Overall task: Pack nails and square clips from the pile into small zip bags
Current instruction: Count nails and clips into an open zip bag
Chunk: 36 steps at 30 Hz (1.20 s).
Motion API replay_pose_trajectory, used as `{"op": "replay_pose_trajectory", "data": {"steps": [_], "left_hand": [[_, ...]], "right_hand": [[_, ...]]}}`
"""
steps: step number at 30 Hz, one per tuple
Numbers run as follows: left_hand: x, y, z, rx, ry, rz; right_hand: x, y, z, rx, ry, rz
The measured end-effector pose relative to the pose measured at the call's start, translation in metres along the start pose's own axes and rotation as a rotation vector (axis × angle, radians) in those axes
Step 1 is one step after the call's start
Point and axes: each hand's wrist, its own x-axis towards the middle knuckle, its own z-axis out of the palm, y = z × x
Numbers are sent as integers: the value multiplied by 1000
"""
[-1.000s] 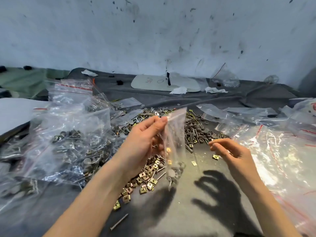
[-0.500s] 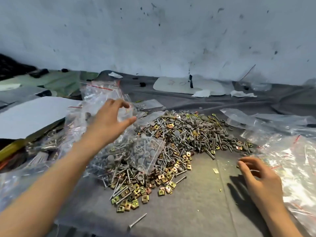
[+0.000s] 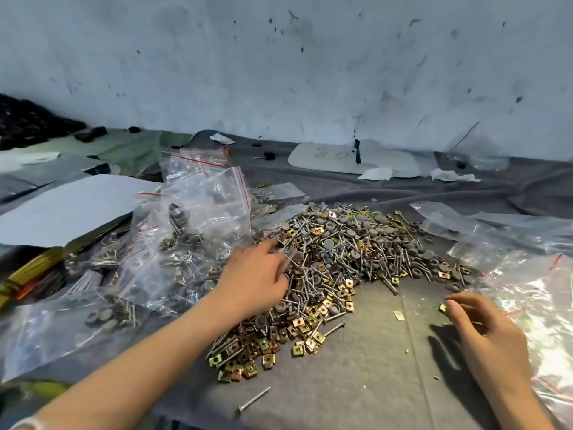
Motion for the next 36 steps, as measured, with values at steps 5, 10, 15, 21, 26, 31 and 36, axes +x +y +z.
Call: {"op": "replay_pose_trajectory", "data": {"steps": [5, 10, 15, 21, 26, 31, 36], "left_hand": [[15, -14, -43, -599, 178, -101], [33, -36, -112, -1162, 308, -163], [49, -67, -152, -1275, 589, -205], [52, -135, -111, -317, 630, -532], [48, -99, -61, 3, 663, -207], [40, 9, -23, -255, 556, 60], [18, 129, 29, -716, 393, 383]], "right_hand": [[0, -1, 0, -9, -23, 17], [1, 1, 0, 1, -4, 28], [2, 1, 0, -7, 6, 26], [1, 0, 2, -118, 9, -15], [-4, -6, 2, -609, 257, 30], [-3, -2, -5, -780, -78, 291], [-1, -3, -3, -720, -7, 248]]}}
